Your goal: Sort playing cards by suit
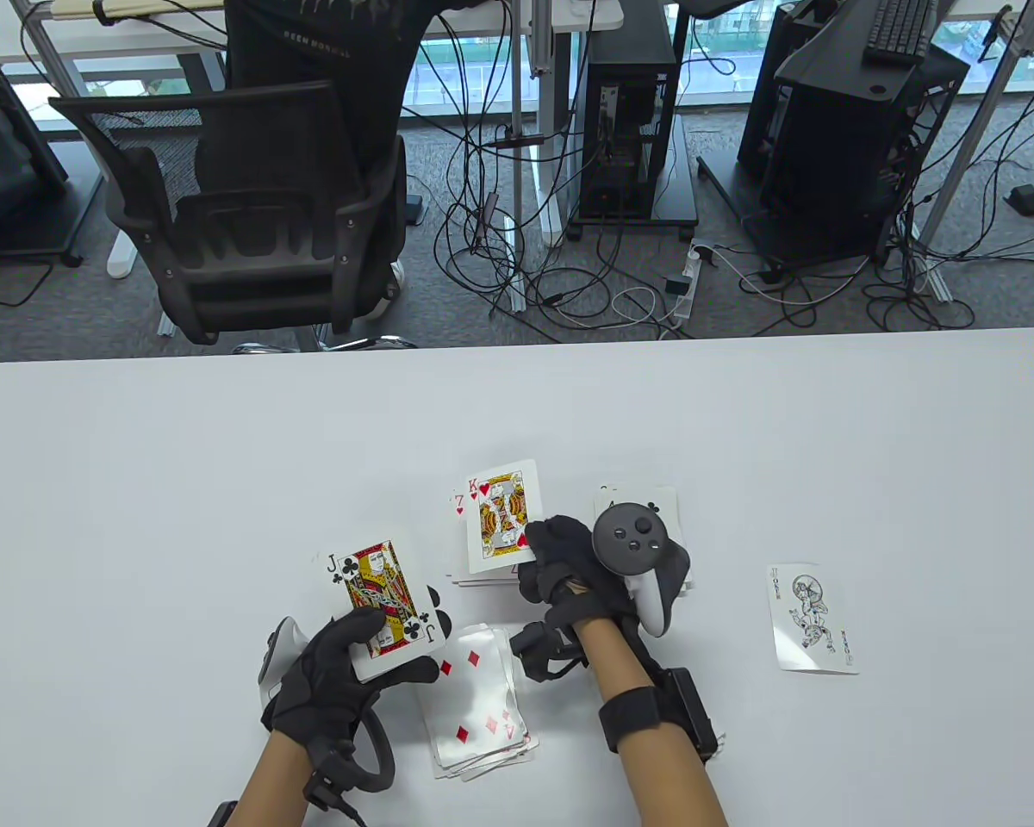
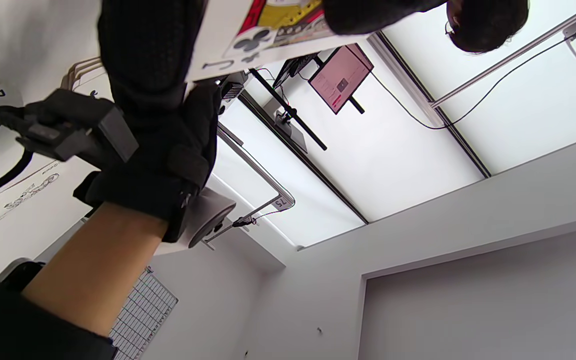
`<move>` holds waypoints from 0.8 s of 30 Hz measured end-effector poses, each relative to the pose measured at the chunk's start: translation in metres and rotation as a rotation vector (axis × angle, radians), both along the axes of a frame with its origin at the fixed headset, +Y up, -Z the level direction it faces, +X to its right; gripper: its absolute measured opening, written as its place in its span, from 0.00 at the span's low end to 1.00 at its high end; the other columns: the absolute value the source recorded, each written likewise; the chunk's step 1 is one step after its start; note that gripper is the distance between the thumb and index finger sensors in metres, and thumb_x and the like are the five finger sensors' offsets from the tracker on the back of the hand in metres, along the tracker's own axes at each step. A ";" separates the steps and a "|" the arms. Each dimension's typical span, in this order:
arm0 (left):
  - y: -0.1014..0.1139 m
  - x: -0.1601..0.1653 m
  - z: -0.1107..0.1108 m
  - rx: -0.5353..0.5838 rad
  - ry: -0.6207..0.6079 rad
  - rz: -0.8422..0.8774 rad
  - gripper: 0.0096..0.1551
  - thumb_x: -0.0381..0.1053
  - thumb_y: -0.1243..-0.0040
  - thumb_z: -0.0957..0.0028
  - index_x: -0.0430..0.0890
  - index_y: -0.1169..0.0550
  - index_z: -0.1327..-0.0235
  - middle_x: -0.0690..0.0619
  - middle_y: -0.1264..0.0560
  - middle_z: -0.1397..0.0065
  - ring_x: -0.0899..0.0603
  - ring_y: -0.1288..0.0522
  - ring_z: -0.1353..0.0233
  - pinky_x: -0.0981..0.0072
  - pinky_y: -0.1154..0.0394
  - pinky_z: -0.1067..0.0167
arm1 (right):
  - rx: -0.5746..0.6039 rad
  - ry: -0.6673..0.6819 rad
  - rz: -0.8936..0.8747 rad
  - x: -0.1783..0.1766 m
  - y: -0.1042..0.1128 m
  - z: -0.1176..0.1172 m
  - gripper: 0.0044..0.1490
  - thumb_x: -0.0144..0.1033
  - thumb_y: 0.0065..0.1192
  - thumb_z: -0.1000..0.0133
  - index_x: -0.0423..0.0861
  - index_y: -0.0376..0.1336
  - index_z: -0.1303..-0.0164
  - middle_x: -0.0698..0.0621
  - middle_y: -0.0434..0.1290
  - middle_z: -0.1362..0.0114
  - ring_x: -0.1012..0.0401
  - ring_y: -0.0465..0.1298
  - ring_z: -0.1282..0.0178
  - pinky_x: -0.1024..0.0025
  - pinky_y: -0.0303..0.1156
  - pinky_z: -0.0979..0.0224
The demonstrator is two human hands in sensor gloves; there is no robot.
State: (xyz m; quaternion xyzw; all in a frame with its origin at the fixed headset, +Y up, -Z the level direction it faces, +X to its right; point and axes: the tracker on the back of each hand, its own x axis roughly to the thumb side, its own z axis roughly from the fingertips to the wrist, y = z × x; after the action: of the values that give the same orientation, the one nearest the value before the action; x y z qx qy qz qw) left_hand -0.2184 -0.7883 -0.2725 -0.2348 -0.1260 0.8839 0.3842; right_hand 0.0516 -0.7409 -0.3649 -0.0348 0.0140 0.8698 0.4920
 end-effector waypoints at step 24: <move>0.001 -0.003 -0.001 -0.001 0.009 -0.014 0.28 0.56 0.55 0.31 0.52 0.45 0.22 0.49 0.41 0.18 0.38 0.32 0.22 0.51 0.23 0.38 | -0.147 0.085 0.836 -0.053 -0.023 -0.025 0.38 0.40 0.53 0.39 0.16 0.63 0.47 0.50 0.80 0.72 0.55 0.82 0.78 0.54 0.81 0.62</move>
State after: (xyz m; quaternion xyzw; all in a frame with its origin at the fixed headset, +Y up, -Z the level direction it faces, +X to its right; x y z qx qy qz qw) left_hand -0.2212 -0.7874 -0.2736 -0.2322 -0.1221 0.8823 0.3909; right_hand -0.0012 -0.7641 -0.3897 -0.0365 0.0811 0.9918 0.0922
